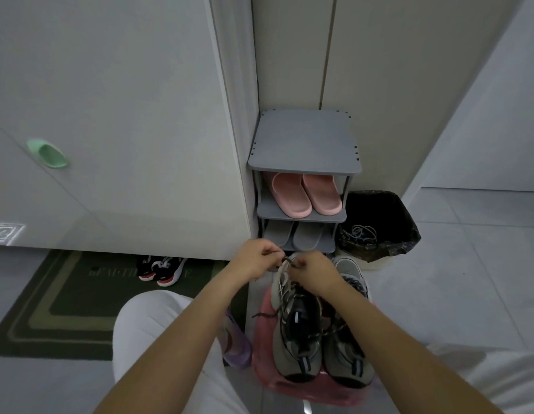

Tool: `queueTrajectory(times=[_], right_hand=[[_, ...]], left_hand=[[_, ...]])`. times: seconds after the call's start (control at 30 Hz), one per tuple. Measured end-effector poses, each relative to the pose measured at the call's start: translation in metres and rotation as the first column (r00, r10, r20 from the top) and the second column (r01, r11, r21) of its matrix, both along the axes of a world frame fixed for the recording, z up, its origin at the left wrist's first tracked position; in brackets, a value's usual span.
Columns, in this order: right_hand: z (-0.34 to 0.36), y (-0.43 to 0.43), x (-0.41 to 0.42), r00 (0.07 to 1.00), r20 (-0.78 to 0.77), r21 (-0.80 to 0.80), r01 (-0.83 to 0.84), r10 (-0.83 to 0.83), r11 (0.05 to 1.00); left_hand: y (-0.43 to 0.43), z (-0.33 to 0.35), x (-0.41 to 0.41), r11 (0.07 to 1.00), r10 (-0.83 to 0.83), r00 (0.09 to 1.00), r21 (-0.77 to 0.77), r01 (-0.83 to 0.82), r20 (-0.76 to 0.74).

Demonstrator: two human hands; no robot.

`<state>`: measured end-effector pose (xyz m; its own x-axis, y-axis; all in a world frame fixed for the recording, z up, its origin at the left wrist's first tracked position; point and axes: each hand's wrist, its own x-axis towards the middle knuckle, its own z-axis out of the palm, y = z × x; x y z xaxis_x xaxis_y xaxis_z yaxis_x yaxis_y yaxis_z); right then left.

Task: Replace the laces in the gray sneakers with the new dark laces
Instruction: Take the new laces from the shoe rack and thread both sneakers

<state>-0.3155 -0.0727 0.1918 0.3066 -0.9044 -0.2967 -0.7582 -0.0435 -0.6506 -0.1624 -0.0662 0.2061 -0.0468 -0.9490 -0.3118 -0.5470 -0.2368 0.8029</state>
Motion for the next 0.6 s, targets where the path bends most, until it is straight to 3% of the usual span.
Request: queueTrajectory(times=[0.13,0.23,0.33,0.47,0.53,0.6], right_hand=[[0.007,-0.013,-0.003,0.948,0.23,0.109,0.2,-0.22,0.974],[0.01,-0.016,-0.006,0.901,0.298,0.123,0.293,-0.317,0.948],[0.006,-0.014,-0.008,0.829,0.37,0.183,0.378,-0.42,0.908],[0.003,-0.013,-0.006,0.772,0.417,0.236,0.417,-0.479,0.878],[0.004,-0.013,-0.002,0.757,0.454,0.265,0.388,-0.47,0.883],[0.004,-0.01,0.002,0.712,0.519,0.331,0.343,-0.473,0.879]], left_hand=[[0.004,-0.005,0.012,0.997,0.072,0.997,0.021,-0.072,-0.035],[0.011,-0.016,0.014,0.994,0.108,0.992,0.022,-0.107,-0.059],[0.019,-0.028,0.013,0.999,0.031,0.995,-0.019,-0.029,0.099],[0.033,-0.041,0.012,0.996,-0.08,0.924,-0.009,0.09,0.374],[0.036,-0.046,0.012,0.996,-0.084,0.907,0.01,0.088,0.414],[0.037,-0.049,0.01,0.999,-0.025,0.944,0.037,0.014,0.328]])
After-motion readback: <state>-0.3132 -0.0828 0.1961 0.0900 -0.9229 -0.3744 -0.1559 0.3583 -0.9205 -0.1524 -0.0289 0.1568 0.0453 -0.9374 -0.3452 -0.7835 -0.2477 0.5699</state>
